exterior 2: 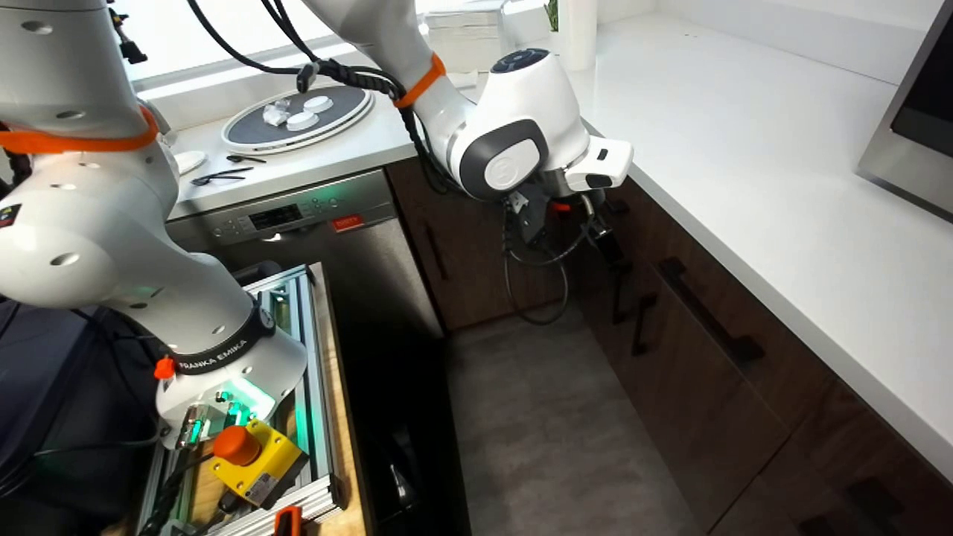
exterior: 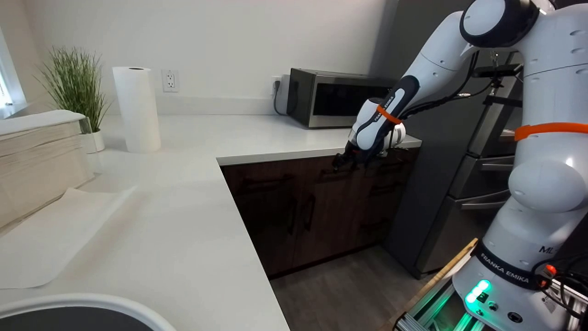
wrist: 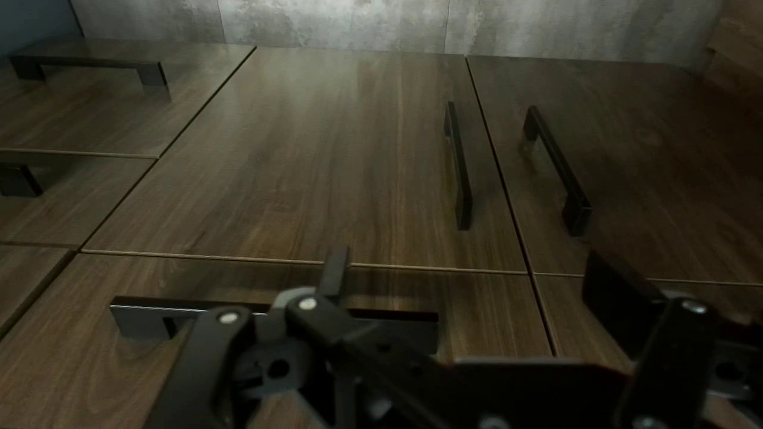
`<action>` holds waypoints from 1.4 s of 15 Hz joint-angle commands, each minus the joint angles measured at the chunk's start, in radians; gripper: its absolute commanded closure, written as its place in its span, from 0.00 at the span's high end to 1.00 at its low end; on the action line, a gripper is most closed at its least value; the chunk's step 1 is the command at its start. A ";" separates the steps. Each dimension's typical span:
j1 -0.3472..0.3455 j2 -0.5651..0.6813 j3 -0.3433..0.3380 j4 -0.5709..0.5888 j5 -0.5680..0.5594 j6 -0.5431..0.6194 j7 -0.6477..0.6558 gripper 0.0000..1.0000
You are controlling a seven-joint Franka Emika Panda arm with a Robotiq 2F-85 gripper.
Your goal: Open the first drawer from the right.
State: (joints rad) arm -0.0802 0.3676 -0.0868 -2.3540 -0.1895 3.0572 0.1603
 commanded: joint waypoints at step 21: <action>-0.046 0.614 0.108 0.471 0.139 0.290 -0.130 1.00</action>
State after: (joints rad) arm -0.1235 0.8989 0.0215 -1.9742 -0.0587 3.3134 0.0671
